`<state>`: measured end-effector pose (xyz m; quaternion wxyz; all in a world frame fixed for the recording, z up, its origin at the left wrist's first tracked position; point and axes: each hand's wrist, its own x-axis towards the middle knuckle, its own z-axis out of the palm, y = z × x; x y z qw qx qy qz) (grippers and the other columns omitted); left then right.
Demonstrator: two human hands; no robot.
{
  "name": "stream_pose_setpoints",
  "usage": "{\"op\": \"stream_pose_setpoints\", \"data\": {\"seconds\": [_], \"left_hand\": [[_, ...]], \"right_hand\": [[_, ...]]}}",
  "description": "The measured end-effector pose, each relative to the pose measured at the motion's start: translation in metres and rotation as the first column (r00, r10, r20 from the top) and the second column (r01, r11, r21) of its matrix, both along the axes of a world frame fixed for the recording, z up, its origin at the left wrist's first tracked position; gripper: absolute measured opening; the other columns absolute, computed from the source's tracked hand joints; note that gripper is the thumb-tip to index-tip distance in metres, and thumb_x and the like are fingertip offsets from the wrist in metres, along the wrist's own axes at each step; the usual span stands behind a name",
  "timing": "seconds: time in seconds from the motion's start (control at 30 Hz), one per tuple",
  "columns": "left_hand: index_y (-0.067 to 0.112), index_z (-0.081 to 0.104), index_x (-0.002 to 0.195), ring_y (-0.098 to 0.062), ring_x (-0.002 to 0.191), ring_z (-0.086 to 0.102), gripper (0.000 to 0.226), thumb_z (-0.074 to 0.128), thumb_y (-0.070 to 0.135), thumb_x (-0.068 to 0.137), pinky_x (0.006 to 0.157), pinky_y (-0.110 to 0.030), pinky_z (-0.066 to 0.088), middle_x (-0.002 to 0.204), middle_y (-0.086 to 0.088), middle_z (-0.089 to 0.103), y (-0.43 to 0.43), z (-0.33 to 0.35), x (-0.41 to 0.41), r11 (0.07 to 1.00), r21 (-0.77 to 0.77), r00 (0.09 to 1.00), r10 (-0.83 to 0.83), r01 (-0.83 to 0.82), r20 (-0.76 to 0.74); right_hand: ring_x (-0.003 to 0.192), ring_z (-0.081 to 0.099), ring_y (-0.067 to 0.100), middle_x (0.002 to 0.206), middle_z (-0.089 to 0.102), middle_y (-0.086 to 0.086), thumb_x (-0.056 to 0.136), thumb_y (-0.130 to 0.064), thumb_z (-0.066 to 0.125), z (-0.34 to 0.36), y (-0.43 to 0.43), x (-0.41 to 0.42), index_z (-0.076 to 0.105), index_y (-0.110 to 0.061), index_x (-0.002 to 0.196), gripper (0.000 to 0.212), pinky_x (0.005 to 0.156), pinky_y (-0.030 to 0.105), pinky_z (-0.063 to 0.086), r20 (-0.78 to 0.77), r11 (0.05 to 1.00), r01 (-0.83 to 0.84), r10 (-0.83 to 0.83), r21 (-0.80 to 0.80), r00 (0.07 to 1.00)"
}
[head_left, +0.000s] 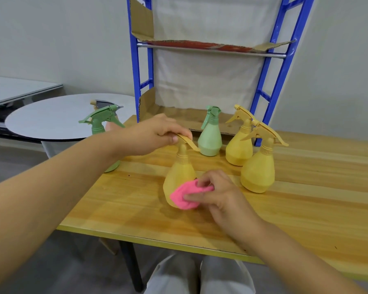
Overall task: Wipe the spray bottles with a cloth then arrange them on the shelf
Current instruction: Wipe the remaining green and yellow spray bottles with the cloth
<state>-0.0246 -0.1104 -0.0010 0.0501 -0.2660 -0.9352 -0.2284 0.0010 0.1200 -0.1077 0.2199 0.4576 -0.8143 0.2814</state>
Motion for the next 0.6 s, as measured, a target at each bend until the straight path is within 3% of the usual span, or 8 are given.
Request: {"op": "stream_pose_setpoints", "data": {"seconds": [0.1, 0.2, 0.27, 0.37, 0.47, 0.6], "left_hand": [[0.054, 0.049, 0.098, 0.003, 0.097, 0.037, 0.044, 0.048, 0.011, 0.095, 0.086, -0.005, 0.024, 0.090, 0.024, 0.050, 0.007, 0.002, 0.004, 0.998, -0.021, 0.998, -0.053, 0.053, -0.028], [0.053, 0.048, 0.095, 0.002, 0.094, 0.038, 0.045, 0.047, 0.008, 0.095, 0.083, 0.000, 0.021, 0.091, 0.013, 0.050, 0.009, 0.002, 0.005, 0.998, -0.022, 0.998, -0.058, 0.057, -0.035], [0.051, 0.048, 0.096, 0.002, 0.093, 0.039, 0.045, 0.046, 0.006, 0.095, 0.082, 0.000, 0.023, 0.089, 0.013, 0.047, 0.011, 0.002, 0.007, 0.998, -0.028, 0.998, -0.057, 0.056, -0.025], [0.044, 0.051, 0.099, 0.000, 0.092, 0.041, 0.041, 0.043, 0.005, 0.095, 0.084, -0.007, 0.027, 0.090, 0.011, 0.045, 0.010, 0.003, 0.007, 0.998, -0.021, 0.998, -0.059, 0.059, -0.017], [0.046, 0.051, 0.099, -0.014, 0.106, 0.042, 0.043, 0.042, 0.005, 0.096, 0.096, -0.023, 0.029, 0.106, 0.003, 0.050, 0.009, -0.001, 0.007, 0.997, -0.004, 0.997, -0.074, 0.074, -0.029], [0.043, 0.061, 0.102, -0.011, 0.121, 0.023, 0.039, 0.043, 0.009, 0.096, 0.100, -0.028, 0.017, 0.130, 0.011, 0.042, 0.014, -0.004, 0.008, 0.994, -0.106, 0.981, 0.019, -0.040, -0.195]], "right_hand": [[0.096, 0.045, 0.013, 0.099, 0.049, -0.004, 0.082, -0.003, 0.061, 0.018, -0.004, -0.015, 0.070, -0.028, 0.106, 0.036, 0.077, 0.017, 0.041, -0.067, 0.984, 0.082, -0.094, -0.158, 0.993], [0.097, 0.044, 0.011, 0.102, 0.047, -0.006, 0.078, 0.003, 0.068, 0.018, -0.009, -0.019, 0.067, -0.029, 0.111, 0.046, 0.079, 0.019, 0.042, -0.068, 0.978, 0.092, -0.107, -0.185, 0.992], [0.098, 0.043, 0.007, 0.102, 0.043, -0.012, 0.080, -0.002, 0.068, 0.007, -0.009, -0.015, 0.062, -0.031, 0.116, 0.046, 0.081, 0.015, 0.041, -0.020, 0.981, 0.087, -0.092, -0.171, 0.996], [0.095, 0.044, 0.011, 0.099, 0.046, -0.009, 0.086, -0.021, 0.053, -0.009, -0.004, -0.006, 0.065, -0.033, 0.112, 0.030, 0.078, 0.015, 0.039, -0.037, 0.994, 0.045, -0.049, -0.101, 0.998], [0.088, 0.045, 0.012, 0.091, 0.053, -0.002, 0.087, -0.033, 0.048, -0.022, -0.001, -0.002, 0.072, -0.034, 0.098, 0.026, 0.067, 0.018, 0.038, -0.030, 0.998, 0.051, -0.050, 0.026, 0.998], [0.084, 0.045, 0.011, 0.090, 0.055, -0.003, 0.086, -0.038, 0.047, -0.028, 0.003, 0.003, 0.073, -0.035, 0.094, 0.028, 0.063, 0.018, 0.035, 0.039, 0.991, 0.084, -0.089, 0.106, 0.995]]}}
